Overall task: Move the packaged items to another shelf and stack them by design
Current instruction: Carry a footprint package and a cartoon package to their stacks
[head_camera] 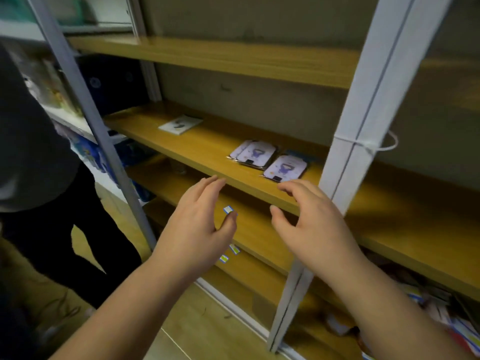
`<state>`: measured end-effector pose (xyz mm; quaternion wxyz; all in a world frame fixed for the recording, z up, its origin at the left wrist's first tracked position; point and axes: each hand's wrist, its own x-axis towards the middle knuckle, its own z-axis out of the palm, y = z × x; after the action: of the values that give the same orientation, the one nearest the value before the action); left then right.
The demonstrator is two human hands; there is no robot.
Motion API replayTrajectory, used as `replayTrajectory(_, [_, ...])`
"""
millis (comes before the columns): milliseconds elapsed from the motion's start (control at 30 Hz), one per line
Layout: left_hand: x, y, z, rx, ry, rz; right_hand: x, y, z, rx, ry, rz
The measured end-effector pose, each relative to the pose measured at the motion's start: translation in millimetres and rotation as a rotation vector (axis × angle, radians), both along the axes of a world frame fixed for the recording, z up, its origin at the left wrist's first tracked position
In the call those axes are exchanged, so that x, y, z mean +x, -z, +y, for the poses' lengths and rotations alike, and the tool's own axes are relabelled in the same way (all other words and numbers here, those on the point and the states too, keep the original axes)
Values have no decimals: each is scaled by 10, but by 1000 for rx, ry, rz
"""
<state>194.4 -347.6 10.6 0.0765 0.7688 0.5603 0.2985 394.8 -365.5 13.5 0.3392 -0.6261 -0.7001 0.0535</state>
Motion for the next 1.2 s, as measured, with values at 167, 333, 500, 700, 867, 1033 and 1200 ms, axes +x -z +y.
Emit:
replayTrajectory(167, [-293, -2, 597, -7, -47, 12, -267, 73, 770, -28, -7, -7])
replayTrajectory(333, [-537, -29, 1188, 13, -56, 30, -568, 58, 1387, -34, -50, -10])
replayTrajectory(500, [-731, 40, 1694, -17, -21, 7, -758, 92, 1801, -95, -48, -14])
replayTrajectory(700, [-1086, 196, 2568, -72, 48, -11, -1005, 165, 2297, -111, 22, -22])
replayTrajectory(867, [-1359, 304, 3493, -114, 51, 12, -1221, 203, 2640, -148, 99, -33])
replayTrajectory(1033, [-1515, 406, 4509, -183, -33, 184, -1408, 226, 2910, -136, 201, -37])
replayTrajectory(1200, [-1605, 524, 4982, -394, -178, 363, -1534, 248, 2947, -140, 248, -11])
